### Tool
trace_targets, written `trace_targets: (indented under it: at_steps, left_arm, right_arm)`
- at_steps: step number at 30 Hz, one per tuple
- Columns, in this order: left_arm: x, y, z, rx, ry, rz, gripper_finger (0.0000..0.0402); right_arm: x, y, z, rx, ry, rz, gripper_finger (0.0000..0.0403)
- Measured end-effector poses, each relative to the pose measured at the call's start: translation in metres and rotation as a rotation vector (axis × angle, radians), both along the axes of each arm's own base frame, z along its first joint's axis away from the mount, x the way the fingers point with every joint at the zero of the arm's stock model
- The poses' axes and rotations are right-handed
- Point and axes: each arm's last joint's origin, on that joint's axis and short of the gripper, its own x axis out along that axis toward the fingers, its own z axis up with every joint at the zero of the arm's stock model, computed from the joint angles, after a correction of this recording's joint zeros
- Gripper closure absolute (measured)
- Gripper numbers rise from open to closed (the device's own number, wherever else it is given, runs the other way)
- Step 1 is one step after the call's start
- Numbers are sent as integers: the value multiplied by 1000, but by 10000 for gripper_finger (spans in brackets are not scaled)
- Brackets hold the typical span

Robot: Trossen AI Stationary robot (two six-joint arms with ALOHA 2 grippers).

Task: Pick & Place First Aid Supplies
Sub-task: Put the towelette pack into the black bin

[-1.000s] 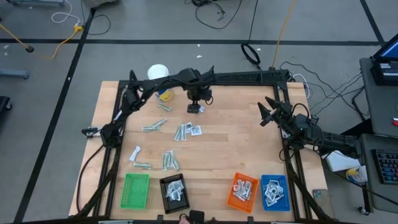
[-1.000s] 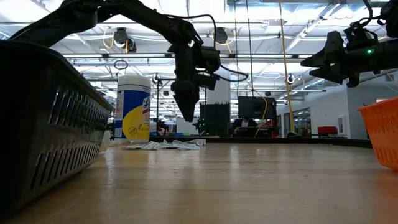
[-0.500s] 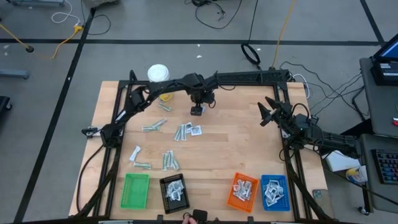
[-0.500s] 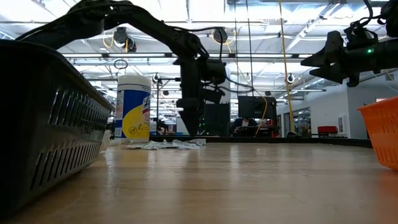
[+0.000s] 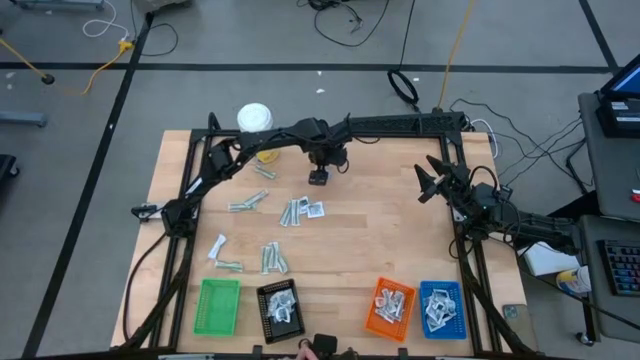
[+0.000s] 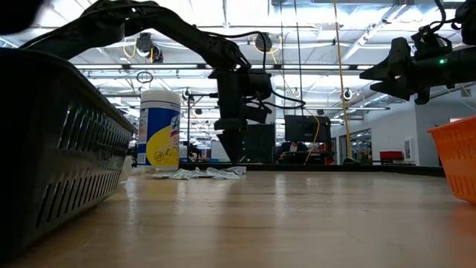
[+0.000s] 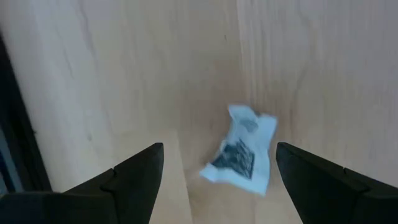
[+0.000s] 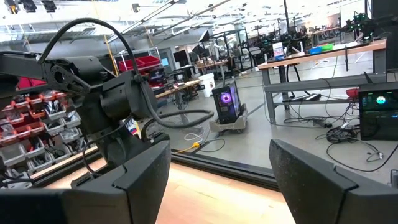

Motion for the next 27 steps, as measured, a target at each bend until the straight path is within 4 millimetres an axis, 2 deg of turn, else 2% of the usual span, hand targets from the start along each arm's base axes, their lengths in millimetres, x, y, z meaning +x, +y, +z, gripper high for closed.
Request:
trace_targets:
  at_steps: [5, 12, 19, 27]
  left_arm:
    - [0, 4, 0, -67, -54, 24, 87]
    - [-13, 16, 0, -164, -30, 87, 87]
    - [-24, 25, 0, -264, -35, 27, 87]
    - [-29, 37, 0, -254, -58, -2, 87]
  right_arm:
    - [0, 0, 0, 0, 1, 0, 136]
    - [0, 0, 0, 0, 1, 0, 135]
    - [0, 0, 0, 0, 0, 0, 136]
    - [0, 0, 0, 0, 0, 0, 135]
